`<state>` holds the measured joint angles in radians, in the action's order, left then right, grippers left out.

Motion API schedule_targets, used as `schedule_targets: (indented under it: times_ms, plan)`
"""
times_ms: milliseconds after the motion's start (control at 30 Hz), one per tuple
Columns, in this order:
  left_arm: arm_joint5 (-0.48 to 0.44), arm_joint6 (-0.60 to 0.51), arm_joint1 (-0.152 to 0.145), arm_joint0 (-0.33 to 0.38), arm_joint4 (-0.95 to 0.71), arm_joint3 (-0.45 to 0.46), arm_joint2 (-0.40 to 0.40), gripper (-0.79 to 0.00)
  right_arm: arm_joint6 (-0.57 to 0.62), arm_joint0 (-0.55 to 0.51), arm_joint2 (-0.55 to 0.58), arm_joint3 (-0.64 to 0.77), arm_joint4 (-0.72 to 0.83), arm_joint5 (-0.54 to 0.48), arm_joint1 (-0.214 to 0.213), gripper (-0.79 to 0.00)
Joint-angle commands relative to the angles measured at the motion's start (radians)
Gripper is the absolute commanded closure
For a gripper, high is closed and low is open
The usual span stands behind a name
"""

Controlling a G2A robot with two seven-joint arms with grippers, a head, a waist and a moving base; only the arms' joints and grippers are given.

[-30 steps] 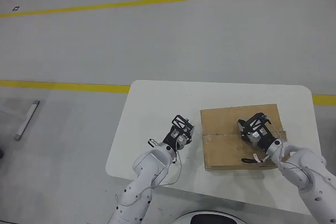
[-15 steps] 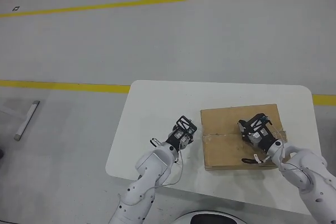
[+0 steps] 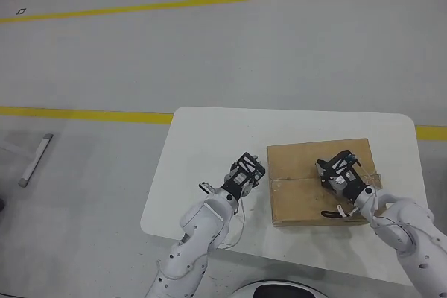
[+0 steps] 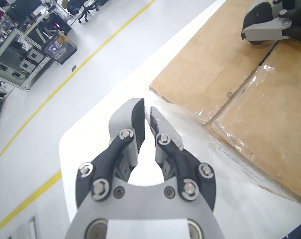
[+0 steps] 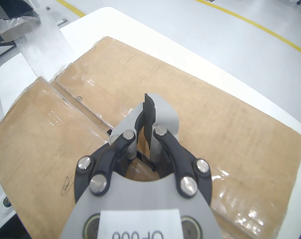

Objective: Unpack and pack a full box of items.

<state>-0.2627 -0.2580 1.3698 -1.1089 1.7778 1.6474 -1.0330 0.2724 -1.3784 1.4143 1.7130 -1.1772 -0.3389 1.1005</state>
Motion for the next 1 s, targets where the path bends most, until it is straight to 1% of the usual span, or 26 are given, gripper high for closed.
schedule_targets:
  times_ms: [0,233,400,467,700,967]
  plan:
    - [0.002,-0.002,0.001,-0.001,0.002,0.006,0.002,-0.785,-0.001,0.001,-0.002,-0.003,0.000,-0.002,0.000,0.000]
    - [0.018,-0.007,0.008,0.028,0.005,-0.014,0.019,-0.785,-0.004,0.009,-0.013,-0.017,0.000,-0.002,0.003,0.000]
    - [0.066,0.000,0.016,0.051,0.010,-0.050,0.024,-0.785,-0.008,0.012,-0.015,-0.022,0.001,-0.002,0.004,0.000]
    - [0.077,0.003,0.018,0.057,0.007,-0.046,0.026,-0.785,-0.008,0.011,-0.014,-0.022,0.002,0.000,0.004,0.000]
    - [0.060,0.002,0.028,0.075,-0.013,-0.027,0.053,-0.785,-0.011,0.005,0.001,-0.013,0.012,0.011,0.004,0.000]
    - [0.066,-0.007,0.041,0.110,-0.023,-0.020,0.079,-0.785,-0.015,-0.007,0.031,0.012,0.022,0.023,0.002,0.000]
